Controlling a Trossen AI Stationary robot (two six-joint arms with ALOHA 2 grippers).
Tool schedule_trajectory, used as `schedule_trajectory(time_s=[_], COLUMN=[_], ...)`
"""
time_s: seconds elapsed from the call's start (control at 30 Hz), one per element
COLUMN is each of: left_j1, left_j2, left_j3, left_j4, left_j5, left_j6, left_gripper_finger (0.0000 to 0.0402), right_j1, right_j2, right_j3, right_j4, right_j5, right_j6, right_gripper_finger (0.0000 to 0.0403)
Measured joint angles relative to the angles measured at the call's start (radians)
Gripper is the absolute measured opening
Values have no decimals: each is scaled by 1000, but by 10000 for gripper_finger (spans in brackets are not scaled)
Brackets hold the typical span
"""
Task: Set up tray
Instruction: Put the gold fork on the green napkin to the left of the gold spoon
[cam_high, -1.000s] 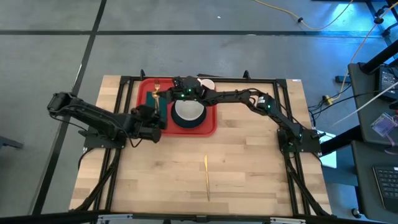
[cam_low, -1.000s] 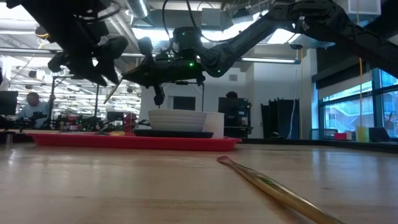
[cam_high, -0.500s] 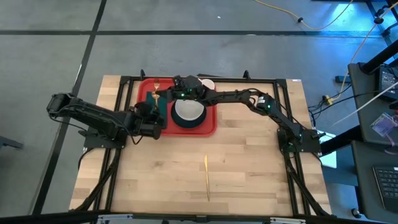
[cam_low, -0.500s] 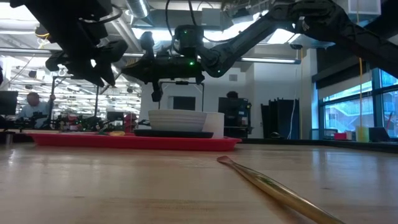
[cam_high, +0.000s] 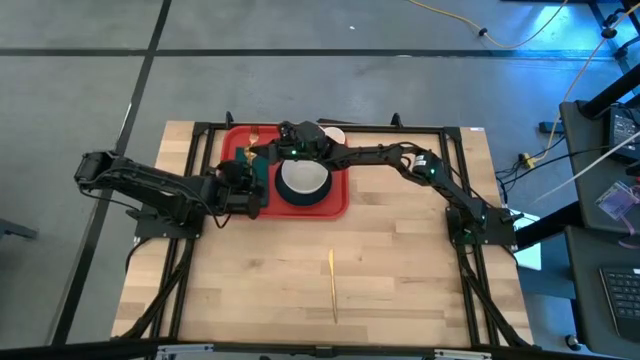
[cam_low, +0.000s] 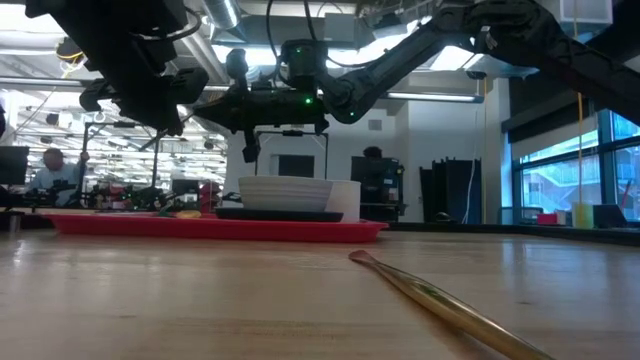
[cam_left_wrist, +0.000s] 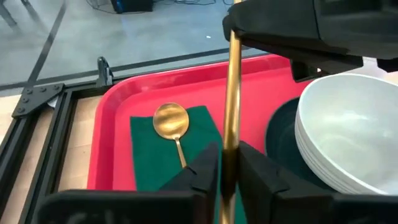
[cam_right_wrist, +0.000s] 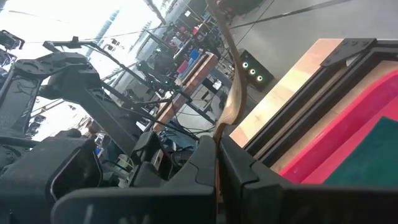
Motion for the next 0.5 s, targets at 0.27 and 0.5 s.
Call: schedule_trajectory(time_s=[0.27,0.5], left_j1=[0,0], left_j2=[0,0], left_j3=[0,0], left_j4=[5,6], left_j5=[1,25], left_j6=[8,-21], left_gripper_finger=[20,20], right_j1=[0,-3], right_j2=[0,0], right_j3=[0,0], right_j4=[0,-8], right_j5=[-3,-31], right_j6=[-25,-85], right_gripper_finger=[0,40])
